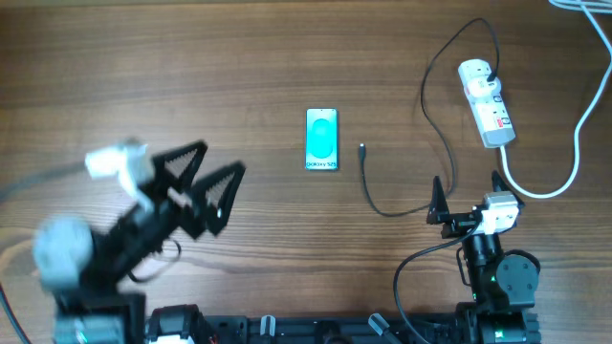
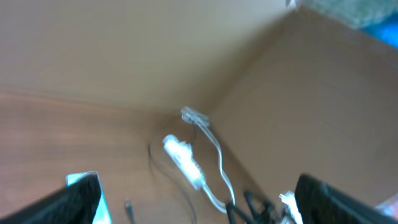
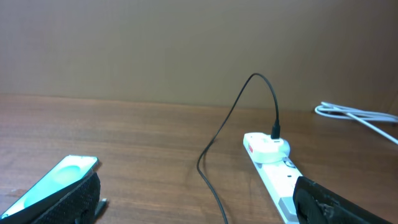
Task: Plug charger to phone and switch on socket
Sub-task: 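Move the left gripper over the Galaxy S25 phone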
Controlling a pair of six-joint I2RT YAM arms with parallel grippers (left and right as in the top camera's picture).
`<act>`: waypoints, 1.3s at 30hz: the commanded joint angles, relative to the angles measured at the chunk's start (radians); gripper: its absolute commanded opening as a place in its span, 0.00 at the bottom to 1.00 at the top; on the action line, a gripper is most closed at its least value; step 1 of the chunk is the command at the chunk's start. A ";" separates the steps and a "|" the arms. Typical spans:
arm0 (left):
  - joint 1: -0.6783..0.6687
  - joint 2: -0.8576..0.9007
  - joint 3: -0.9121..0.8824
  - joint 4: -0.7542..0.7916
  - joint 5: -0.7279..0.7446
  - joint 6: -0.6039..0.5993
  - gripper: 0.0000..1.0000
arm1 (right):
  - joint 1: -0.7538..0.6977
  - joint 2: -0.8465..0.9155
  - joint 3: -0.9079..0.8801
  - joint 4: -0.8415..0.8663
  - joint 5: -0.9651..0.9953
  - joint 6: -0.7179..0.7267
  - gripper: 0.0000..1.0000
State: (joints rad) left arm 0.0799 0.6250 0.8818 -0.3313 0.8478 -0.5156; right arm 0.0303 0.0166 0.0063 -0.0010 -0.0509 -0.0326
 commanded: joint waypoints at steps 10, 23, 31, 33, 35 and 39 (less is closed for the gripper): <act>-0.053 0.401 0.193 0.083 0.379 0.035 0.99 | 0.005 -0.003 -0.001 0.001 -0.001 -0.019 1.00; -0.431 0.816 0.798 -0.768 -0.583 0.171 1.00 | 0.005 -0.003 -0.001 0.001 -0.001 -0.019 1.00; -0.537 1.060 1.031 -0.914 -0.643 0.168 1.00 | 0.005 -0.003 -0.001 0.001 -0.001 -0.019 1.00; -0.549 1.074 1.031 -0.916 -0.635 0.169 1.00 | 0.005 -0.003 -0.001 0.001 -0.001 -0.019 1.00; -0.563 1.085 1.030 -0.904 -0.637 0.169 1.00 | 0.005 -0.003 -0.001 0.001 -0.001 -0.019 1.00; -0.599 1.123 1.030 -0.902 -0.690 0.117 1.00 | 0.005 -0.003 -0.001 0.001 -0.001 -0.020 1.00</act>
State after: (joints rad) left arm -0.4908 1.7145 1.8912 -1.2289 0.2264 -0.3672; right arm 0.0303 0.0166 0.0063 -0.0021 -0.0513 -0.0330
